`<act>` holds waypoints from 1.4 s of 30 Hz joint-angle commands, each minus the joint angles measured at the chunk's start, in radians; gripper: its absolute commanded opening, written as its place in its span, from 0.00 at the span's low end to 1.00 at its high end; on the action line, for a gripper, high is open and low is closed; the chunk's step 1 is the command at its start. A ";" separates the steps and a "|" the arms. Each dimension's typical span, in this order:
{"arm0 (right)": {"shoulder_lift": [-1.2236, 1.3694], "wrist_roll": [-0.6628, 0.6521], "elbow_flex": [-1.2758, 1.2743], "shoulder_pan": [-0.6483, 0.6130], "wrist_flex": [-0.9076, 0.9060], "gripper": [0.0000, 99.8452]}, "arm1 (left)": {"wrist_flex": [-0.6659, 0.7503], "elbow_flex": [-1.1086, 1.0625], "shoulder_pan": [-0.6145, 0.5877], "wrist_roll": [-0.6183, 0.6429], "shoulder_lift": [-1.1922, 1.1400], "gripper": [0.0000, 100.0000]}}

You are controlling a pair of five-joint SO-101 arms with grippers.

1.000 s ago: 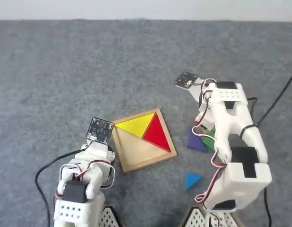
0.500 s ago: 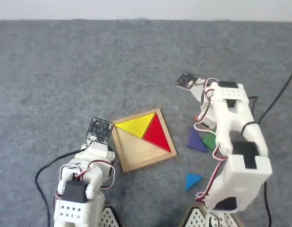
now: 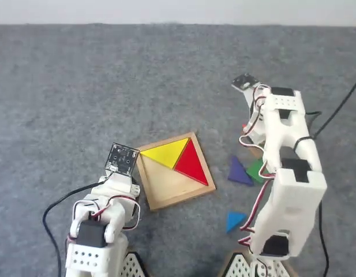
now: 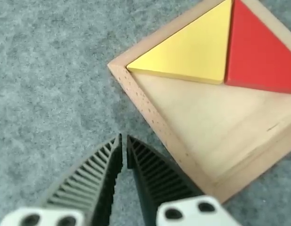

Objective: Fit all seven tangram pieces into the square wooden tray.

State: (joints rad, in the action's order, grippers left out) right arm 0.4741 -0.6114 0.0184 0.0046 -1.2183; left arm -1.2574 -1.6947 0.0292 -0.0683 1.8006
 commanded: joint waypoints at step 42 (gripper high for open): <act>0.045 0.143 0.026 -0.071 0.081 0.18 | -0.005 0.010 -0.006 -0.002 0.018 0.02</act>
State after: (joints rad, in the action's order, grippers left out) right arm 0.5155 -0.4979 0.0199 -0.0706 -1.1477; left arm -1.2574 -1.6947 0.0307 -0.0683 1.8006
